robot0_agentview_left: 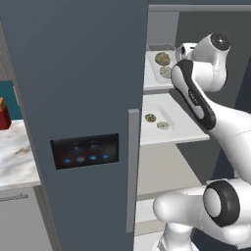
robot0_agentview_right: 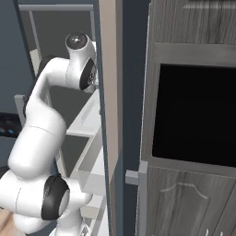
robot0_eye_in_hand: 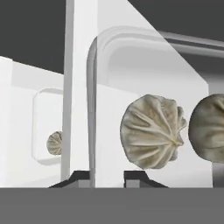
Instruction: Place two dumplings into each of the tupperware containers and then place the containers in the fridge.
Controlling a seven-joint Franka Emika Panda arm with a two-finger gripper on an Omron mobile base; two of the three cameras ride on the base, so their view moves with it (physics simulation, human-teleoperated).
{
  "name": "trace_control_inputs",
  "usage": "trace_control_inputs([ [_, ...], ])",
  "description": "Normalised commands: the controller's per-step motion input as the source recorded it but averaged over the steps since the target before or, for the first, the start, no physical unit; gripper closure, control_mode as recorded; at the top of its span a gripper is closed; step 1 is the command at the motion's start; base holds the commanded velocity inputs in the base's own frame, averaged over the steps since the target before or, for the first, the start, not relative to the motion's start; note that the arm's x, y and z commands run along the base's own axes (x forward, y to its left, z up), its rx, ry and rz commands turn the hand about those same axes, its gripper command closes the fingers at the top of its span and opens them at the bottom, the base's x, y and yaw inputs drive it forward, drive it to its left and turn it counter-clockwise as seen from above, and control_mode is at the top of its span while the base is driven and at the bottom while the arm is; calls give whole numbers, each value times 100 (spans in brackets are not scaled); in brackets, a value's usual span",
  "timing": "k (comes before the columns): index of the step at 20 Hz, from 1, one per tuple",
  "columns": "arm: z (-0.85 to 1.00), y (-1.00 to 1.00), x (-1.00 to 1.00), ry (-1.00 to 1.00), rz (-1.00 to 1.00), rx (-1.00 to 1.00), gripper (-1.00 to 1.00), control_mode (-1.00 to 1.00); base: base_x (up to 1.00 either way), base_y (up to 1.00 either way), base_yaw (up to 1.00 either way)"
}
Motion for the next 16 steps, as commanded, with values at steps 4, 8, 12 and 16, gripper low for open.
trace_control_inputs([
  [4, 0, 0, 55, 0, 0, 1, 100, -100, 0, 0, 0],
  [8, 0, 0, 14, 0, 0, 0, 100, -100, 0, 0, 0],
  [12, -33, 0, 2, 0, 0, 0, 100, -100, 0, 0, 0],
  [16, -40, 0, 5, 0, 0, 0, 100, -100, 0, 0, 0],
])
